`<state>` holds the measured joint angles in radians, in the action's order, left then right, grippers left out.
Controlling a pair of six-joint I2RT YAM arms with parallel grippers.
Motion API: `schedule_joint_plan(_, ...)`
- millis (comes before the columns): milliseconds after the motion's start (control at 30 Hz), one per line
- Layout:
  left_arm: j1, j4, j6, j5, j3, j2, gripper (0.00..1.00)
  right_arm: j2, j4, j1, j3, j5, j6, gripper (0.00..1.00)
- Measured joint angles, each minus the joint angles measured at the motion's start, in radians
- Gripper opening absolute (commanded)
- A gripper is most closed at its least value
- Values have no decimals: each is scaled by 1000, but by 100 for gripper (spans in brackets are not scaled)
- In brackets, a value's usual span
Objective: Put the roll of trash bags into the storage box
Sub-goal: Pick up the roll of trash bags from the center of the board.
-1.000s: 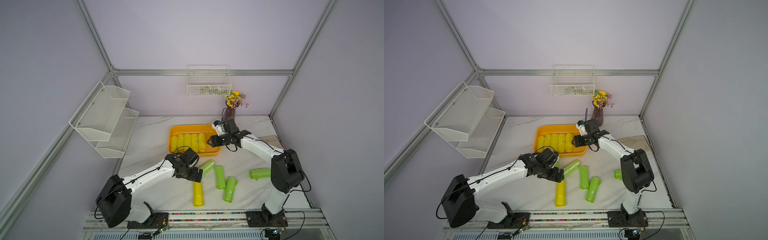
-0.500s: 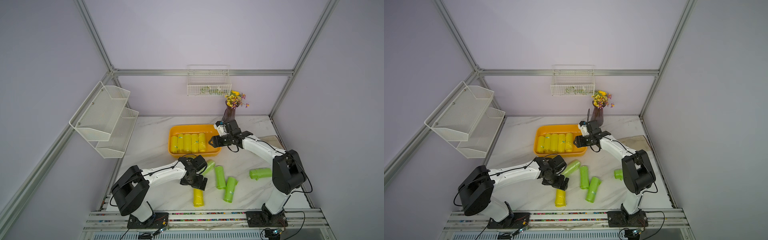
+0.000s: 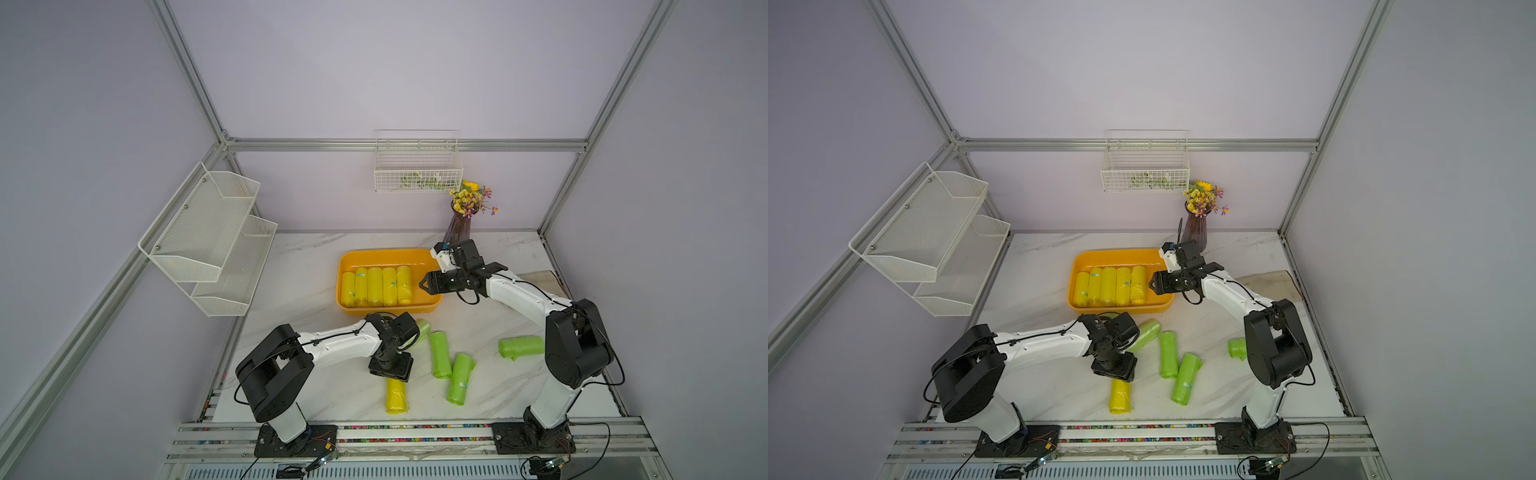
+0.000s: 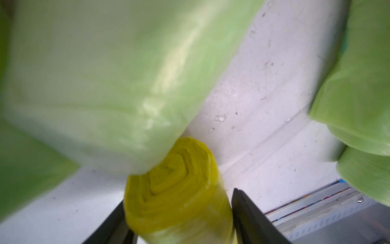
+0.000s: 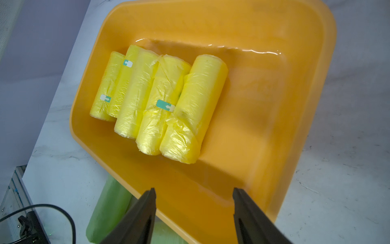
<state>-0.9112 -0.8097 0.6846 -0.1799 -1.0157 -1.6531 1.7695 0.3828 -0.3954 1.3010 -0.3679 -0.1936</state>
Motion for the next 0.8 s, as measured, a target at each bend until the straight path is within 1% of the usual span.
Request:
schedule_joint_plan(200,-2,-4,12,-9,-13,-10,44,0,-2,7,-9,-1,0,63)
schedule_joint_plan(367,-2,-5,12,-11,-16,-10,36,0,-3,14,-21,-3,0,63)
schedule_joint_plan(433,-2,-7,10,-12,-17,-10,34,-1,-3,18,-27,-4,0,63)
schedule_joint_plan(600,-2,-39,-26,-15,-44,-10,32,-6,-3,31,-36,-5,0,63)
schedule_joint_plan(667,-3,-66,-53,-13,-79,-10,33,-12,-3,36,-37,-4,0,63)
schedule_joint_plan(800,-5,-134,-130,27,-207,-9,32,-30,-3,48,-38,-4,0,63)
